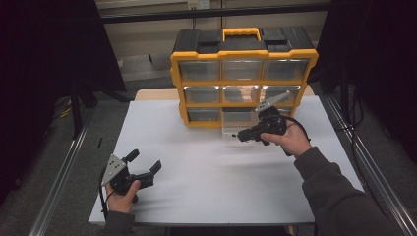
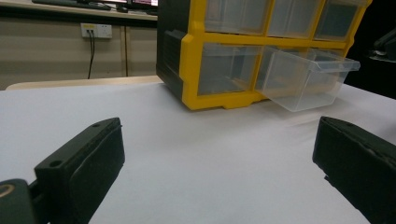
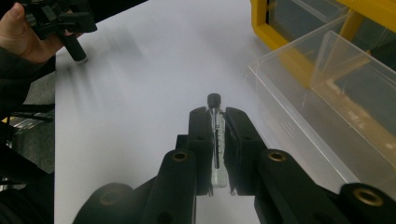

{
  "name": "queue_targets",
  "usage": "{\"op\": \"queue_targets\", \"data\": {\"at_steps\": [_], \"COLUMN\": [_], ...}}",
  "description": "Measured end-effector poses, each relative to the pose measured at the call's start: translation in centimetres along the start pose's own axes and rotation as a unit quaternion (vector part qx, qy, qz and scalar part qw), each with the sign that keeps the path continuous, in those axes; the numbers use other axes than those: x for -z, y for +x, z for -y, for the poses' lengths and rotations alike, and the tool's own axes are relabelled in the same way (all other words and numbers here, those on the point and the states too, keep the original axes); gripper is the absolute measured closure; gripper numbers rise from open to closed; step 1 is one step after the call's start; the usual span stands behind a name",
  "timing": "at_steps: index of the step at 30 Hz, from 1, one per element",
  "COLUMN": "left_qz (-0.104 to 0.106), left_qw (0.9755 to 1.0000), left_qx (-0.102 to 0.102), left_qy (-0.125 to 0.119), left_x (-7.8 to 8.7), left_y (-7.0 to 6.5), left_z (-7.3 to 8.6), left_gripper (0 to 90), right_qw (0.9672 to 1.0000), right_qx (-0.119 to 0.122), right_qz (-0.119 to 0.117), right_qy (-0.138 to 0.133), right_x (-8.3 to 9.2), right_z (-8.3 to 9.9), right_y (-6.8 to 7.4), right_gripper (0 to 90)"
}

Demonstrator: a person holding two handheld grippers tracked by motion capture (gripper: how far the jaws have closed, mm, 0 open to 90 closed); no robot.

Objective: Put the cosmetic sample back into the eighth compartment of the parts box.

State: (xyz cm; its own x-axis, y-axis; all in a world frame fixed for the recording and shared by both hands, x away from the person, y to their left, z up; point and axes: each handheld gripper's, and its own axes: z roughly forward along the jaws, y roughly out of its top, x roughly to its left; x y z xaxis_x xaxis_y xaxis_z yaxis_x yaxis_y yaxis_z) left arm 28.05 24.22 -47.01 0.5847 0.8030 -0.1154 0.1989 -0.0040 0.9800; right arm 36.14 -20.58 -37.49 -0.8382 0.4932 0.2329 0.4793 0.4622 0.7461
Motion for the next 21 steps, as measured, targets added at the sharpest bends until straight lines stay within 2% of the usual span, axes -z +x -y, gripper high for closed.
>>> {"op": "queue_targets", "data": {"at_steps": [10, 13, 16, 21], "left_qz": [-0.001, -0.002, -0.002, -0.002], "left_qw": [1.0000, 1.0000, 1.0000, 1.0000], "left_qx": [-0.005, 0.006, 0.001, 0.005], "left_qy": [0.004, -0.005, -0.001, -0.003], "left_x": [0.05, -0.10, -0.04, -0.13], "left_y": [0.05, -0.12, -0.05, -0.12], "left_z": [-0.02, 0.01, 0.00, 0.02], "left_gripper": [2.2, 2.2, 2.2, 2.1], "right_qw": [1.0000, 1.0000, 1.0000, 1.0000], "right_qx": [0.004, 0.005, 0.002, 0.004], "right_qz": [0.002, 0.004, 0.006, 0.007], "right_qy": [0.001, 0.000, 0.000, 0.000], "right_x": [0.10, 0.12, 0.13, 0.10], "right_z": [-0.57, -0.68, -0.74, -0.80], "right_y": [-0.02, -0.14, -0.21, -0.43], "right_gripper": [81.5, 81.5, 81.5, 81.5]}}
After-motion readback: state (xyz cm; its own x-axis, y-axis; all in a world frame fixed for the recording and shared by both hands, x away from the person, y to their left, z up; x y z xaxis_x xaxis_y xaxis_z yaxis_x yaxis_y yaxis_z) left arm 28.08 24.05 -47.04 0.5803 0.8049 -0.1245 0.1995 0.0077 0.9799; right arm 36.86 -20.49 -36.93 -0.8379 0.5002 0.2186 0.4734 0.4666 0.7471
